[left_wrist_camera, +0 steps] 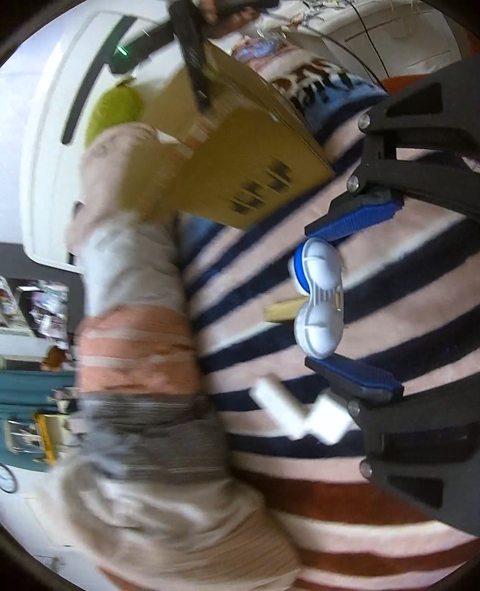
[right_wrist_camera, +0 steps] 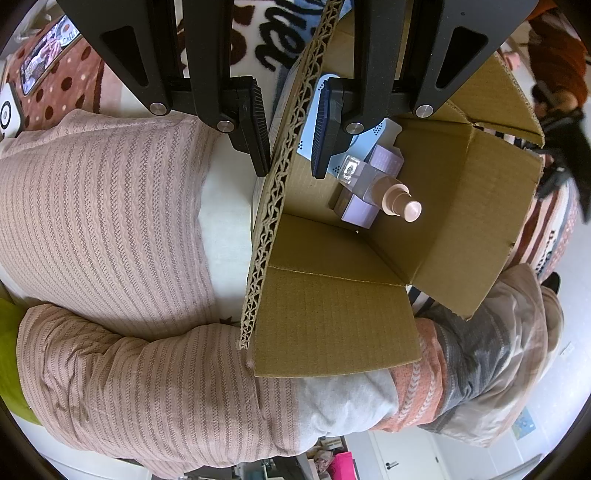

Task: Organize rigid objects
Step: 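Carry the lens case into the cardboard box and release it, then move the left tool down and grasp the white earbud case, then carry the earbud case into the cardboard box and open the left tool, then grasp the gold stick with the left tool, then lower the gold stick into the cardboard box and open the left tool, then grasp the white charger plug with the left tool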

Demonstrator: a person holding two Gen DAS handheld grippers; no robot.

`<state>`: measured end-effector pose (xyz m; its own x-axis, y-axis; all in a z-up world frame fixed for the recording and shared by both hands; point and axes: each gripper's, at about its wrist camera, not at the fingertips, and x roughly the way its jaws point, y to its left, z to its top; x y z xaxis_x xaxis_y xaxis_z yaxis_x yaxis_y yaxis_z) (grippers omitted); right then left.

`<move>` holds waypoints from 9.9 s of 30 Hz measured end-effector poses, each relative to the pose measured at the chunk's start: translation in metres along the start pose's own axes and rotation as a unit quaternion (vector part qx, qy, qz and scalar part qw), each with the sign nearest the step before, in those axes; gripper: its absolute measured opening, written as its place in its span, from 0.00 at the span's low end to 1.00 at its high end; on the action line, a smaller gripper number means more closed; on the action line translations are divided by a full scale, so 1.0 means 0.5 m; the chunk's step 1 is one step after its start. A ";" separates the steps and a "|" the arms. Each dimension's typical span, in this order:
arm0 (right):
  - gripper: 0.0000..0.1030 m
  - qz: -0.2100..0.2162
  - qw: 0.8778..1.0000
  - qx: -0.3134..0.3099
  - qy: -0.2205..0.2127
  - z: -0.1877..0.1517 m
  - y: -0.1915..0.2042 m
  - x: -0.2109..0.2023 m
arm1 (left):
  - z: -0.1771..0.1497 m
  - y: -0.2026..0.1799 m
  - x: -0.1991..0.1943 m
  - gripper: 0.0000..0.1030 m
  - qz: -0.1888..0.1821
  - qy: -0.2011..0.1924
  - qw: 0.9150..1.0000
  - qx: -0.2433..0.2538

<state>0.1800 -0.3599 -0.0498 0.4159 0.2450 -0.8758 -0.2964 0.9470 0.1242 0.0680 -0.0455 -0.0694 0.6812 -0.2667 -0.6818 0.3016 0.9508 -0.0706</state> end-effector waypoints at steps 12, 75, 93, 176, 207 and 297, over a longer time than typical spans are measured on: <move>0.19 0.001 1.000 0.001 -0.001 0.002 0.001 -0.001 | 0.228 -0.177 -0.028 0.57 -0.121 -0.024 0.991 0.044; 0.19 -0.003 1.000 -0.001 0.003 0.003 0.001 0.006 | -0.034 -0.011 0.162 0.99 -0.029 0.100 0.995 -0.003; 0.21 0.007 1.000 0.002 0.000 0.000 -0.005 0.002 | -0.058 -0.004 0.225 0.57 -0.028 0.113 0.992 -0.044; 0.25 0.017 1.000 -0.004 -0.003 -0.001 0.000 0.004 | 0.245 -0.263 0.170 0.47 -0.126 0.138 0.982 0.037; 0.26 0.016 1.000 -0.001 0.000 -0.001 -0.003 0.009 | 0.051 0.033 0.293 0.73 0.040 0.135 0.988 -0.060; 0.27 0.005 1.000 -0.002 0.007 -0.001 0.001 0.019 | 0.178 -0.070 0.006 0.98 -0.003 0.010 1.000 0.028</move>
<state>0.1835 -0.3573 -0.0581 0.4008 0.2525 -0.8807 -0.3051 0.9432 0.1315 0.1190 -0.0934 -0.0044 0.6662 -0.2682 -0.6959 0.3421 0.9390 -0.0344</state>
